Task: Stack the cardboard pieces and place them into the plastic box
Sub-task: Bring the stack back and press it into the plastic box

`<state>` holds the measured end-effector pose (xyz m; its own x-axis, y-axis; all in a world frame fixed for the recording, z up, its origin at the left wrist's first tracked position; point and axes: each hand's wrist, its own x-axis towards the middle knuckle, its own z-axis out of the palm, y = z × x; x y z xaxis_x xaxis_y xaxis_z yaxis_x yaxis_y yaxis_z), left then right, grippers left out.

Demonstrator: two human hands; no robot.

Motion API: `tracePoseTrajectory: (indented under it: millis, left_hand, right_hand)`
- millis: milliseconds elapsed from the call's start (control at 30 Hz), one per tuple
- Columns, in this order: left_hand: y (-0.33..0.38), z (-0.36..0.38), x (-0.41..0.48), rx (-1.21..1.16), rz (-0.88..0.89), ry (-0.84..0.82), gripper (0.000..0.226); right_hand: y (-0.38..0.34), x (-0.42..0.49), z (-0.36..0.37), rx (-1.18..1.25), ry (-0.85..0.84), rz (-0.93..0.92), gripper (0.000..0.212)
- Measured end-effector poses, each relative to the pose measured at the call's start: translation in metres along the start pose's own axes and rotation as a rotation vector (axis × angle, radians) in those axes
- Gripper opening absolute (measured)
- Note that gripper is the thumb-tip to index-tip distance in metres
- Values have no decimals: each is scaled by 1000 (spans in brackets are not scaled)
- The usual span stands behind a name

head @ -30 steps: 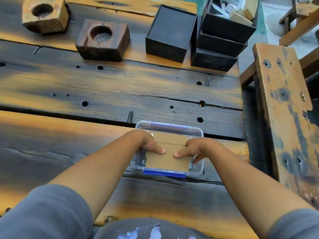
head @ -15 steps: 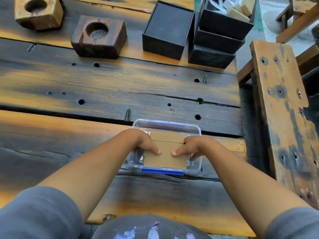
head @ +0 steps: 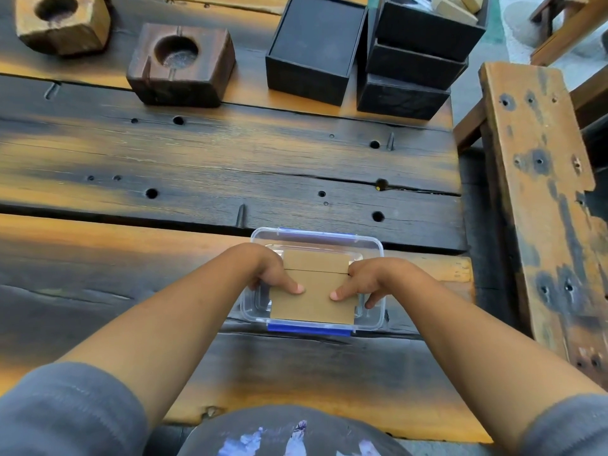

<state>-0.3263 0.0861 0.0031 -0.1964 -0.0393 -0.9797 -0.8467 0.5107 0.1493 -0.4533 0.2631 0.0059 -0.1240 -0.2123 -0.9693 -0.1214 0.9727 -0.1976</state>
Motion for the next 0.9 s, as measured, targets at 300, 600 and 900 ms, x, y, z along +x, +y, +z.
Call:
tracePoseTrajectory:
  millis: [300, 600, 900]
  left_hand:
    - [1, 2, -2, 24, 12, 10, 105]
    - [15, -12, -6, 47, 24, 34, 103]
    - [29, -30, -6, 86, -12, 43, 101]
  right_hand:
    - [-2, 1, 2, -60, 19, 1, 84]
    - [-8, -6, -16, -68, 71, -13, 89]
    - [-18, -6, -27, -63, 53, 24, 90]
